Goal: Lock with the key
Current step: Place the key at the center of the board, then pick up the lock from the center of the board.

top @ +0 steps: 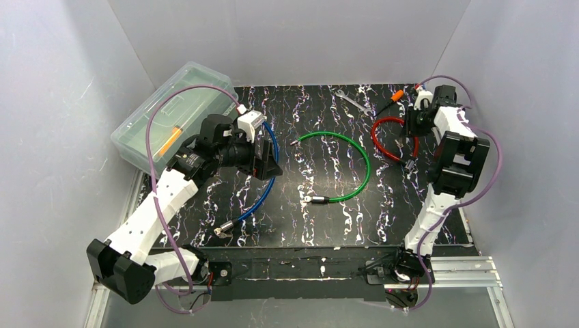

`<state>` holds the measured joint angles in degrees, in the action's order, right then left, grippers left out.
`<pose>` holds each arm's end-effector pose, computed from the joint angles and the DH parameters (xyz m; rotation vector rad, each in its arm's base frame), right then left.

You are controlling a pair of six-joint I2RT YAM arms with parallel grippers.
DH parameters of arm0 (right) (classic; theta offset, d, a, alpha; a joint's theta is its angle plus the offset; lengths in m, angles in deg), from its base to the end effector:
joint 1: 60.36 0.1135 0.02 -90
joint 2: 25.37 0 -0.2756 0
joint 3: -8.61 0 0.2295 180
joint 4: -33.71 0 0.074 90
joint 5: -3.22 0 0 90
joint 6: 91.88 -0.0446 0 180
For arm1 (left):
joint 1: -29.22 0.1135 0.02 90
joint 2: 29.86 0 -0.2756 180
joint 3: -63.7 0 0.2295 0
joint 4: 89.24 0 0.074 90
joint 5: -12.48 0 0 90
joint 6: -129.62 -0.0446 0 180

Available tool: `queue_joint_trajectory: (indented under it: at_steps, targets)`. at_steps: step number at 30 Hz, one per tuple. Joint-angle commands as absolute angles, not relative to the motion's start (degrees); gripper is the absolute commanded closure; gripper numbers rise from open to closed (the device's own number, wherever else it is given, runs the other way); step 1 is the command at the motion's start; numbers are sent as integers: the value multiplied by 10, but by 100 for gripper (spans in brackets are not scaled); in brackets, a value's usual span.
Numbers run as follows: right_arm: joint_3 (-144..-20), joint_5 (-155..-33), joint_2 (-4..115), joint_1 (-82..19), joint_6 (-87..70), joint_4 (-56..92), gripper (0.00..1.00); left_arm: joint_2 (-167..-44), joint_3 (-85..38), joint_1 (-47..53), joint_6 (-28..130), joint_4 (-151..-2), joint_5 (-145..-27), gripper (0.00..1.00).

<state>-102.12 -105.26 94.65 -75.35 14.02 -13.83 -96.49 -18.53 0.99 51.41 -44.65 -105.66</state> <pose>0.4364 -0.1022 0.2177 -0.1407 2.4944 0.1934 0.1934 -0.1277 0.3733 0.6138 2.0565 -0.9280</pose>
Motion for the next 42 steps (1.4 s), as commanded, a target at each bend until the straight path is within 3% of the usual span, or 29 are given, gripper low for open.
queue_joint_trajectory:
  at_steps: [1,5,11,14,17,22,38,42]
  targets:
    - [-1070,-1072,945,-752,135,-138,52,-947,-173,14,506,-445,-1051,2]
    - [-1078,-1088,911,-749,136,-156,33,-948,-170,14,506,-448,-1051,2]
    - [-1043,-1072,841,-698,134,-212,32,-952,-171,14,510,-453,-1052,2]
    - [-966,-1002,778,-624,112,-209,32,-950,-170,13,512,-454,-1047,2]
    - [-889,-905,742,-532,65,-193,35,-942,-161,14,515,-459,-1042,2]
    - [-856,-815,804,-489,34,-199,47,-933,-155,14,513,-462,-1031,2]
    - [-826,-797,883,-490,15,-175,62,-930,-151,14,506,-460,-1029,2]
    - [-818,-791,888,-490,9,-171,71,-930,-152,14,505,-460,-1028,2]
